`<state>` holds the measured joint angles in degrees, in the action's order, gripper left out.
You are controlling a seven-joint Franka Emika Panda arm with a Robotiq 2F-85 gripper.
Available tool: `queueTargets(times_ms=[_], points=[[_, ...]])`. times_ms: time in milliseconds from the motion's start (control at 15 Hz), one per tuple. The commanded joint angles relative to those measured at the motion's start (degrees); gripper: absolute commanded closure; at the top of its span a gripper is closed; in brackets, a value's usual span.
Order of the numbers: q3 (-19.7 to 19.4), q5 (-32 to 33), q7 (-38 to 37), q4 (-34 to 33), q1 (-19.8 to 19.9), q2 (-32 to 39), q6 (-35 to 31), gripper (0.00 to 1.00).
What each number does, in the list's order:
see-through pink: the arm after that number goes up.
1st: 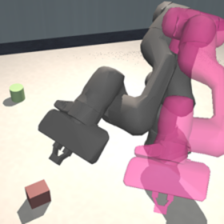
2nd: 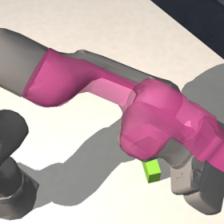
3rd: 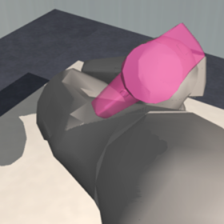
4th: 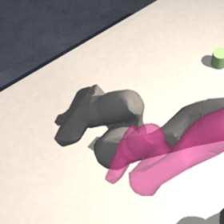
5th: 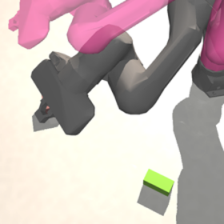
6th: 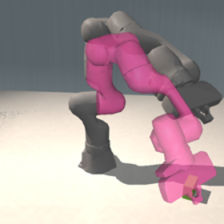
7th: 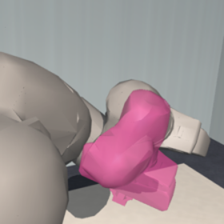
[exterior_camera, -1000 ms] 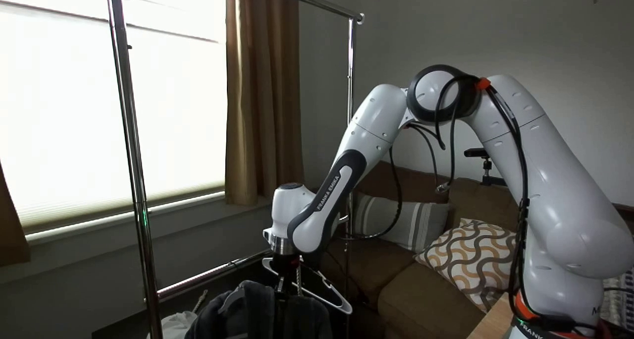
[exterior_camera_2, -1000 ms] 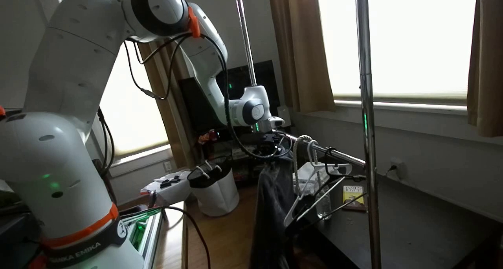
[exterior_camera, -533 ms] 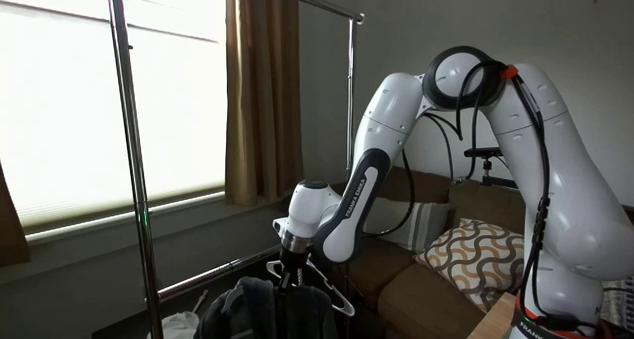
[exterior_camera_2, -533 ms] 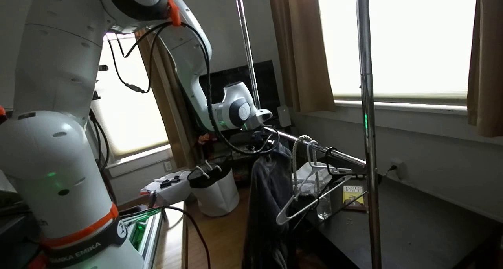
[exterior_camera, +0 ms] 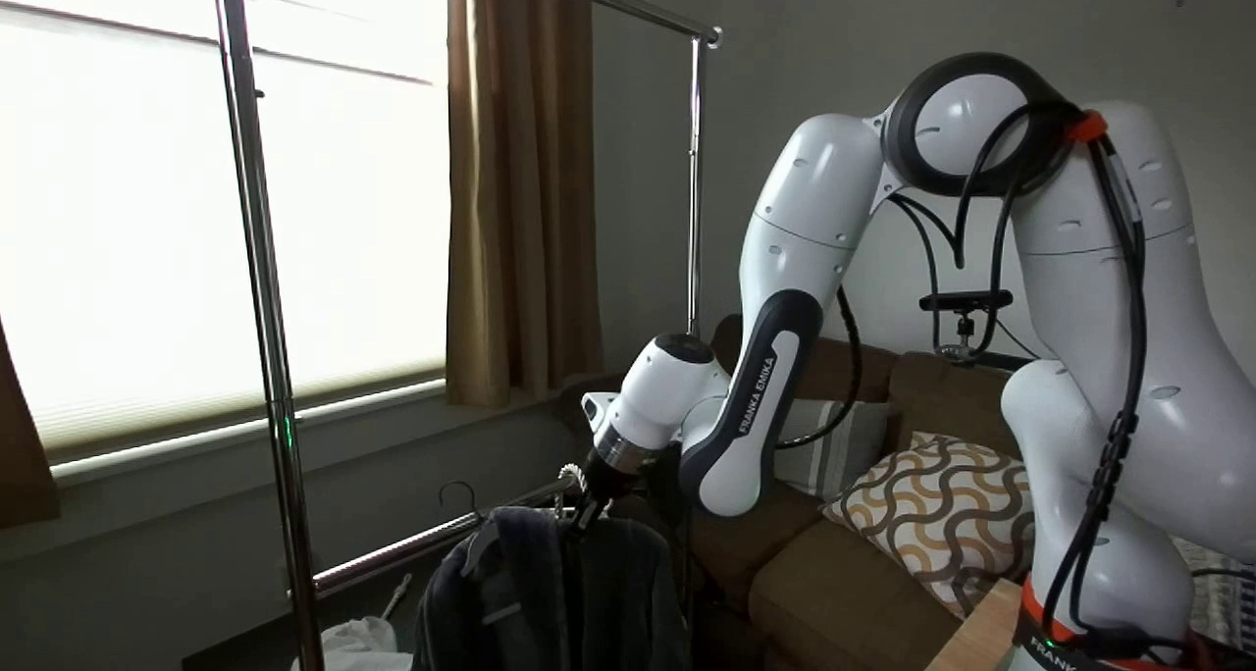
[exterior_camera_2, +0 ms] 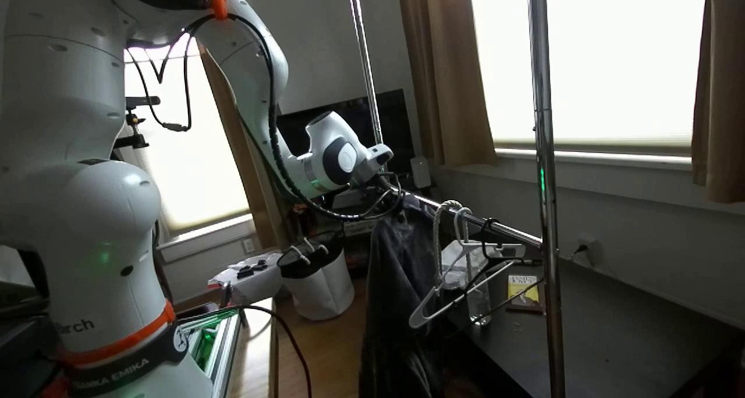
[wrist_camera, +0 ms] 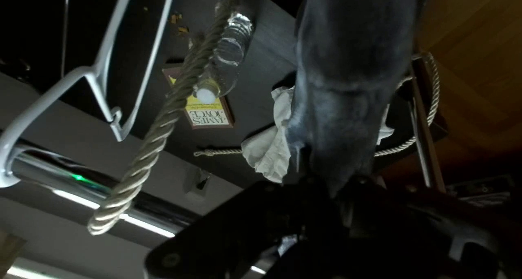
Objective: Move the hanger with the rob to the top rod
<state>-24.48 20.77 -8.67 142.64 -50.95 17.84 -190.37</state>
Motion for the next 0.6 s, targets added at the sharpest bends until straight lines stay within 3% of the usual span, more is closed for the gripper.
queueTargets(times_ms=[0,200,533], points=[[-14.7,-3.6,3.2,4.2,-15.1,-0.3,-8.2,0.98],[-23.3,-6.7,11.1,7.1,-27.0,1.0,-11.4,0.98],[-34.8,-24.4,21.9,15.2,-47.2,2.8,-17.8,0.98]])
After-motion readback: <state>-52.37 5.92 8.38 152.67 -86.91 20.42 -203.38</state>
